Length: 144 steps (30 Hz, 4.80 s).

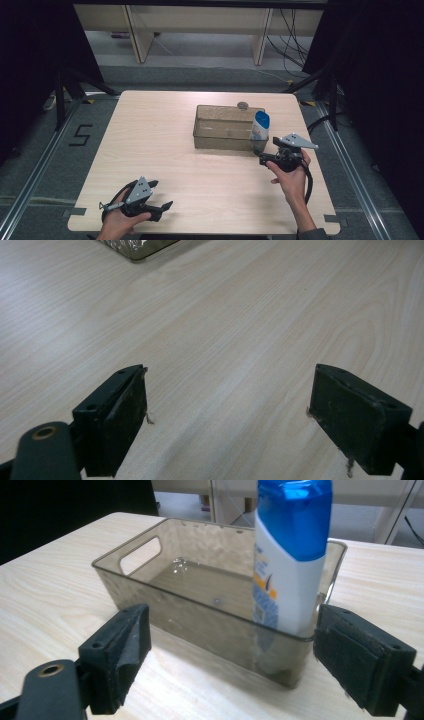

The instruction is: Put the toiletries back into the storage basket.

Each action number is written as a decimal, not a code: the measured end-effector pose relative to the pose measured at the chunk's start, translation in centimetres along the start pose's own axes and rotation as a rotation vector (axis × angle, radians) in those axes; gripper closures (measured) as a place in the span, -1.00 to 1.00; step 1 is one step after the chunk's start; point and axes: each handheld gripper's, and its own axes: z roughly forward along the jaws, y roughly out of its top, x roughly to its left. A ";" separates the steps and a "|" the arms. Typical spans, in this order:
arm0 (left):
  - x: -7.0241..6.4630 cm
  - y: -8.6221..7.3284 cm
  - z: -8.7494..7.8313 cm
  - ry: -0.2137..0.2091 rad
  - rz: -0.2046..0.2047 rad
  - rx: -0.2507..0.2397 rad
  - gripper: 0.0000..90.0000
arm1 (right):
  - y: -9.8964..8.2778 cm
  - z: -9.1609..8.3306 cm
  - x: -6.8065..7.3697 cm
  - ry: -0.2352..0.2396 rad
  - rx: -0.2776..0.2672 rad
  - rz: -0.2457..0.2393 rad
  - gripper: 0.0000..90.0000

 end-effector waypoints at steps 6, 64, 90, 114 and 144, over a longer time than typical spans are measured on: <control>0.0 0.0 0.0 0.009 0.006 0.001 -0.67 | -0.5 -0.4 0.6 0.018 0.023 0.014 -0.65; 0.2 0.1 -0.4 0.022 0.016 0.012 -0.67 | -4.7 -2.3 3.0 0.123 0.036 0.026 -0.65; 0.2 0.1 -0.4 0.027 0.018 0.017 -0.67 | -6.0 -3.6 3.4 0.150 0.046 0.014 -0.65; 0.2 0.1 -0.4 0.025 0.018 0.009 -0.67 | -6.8 -5.2 3.9 0.170 0.050 0.021 -0.65; 0.2 0.1 -0.4 0.029 0.017 0.015 -0.67 | -8.5 -7.6 3.6 0.163 0.106 0.043 -0.65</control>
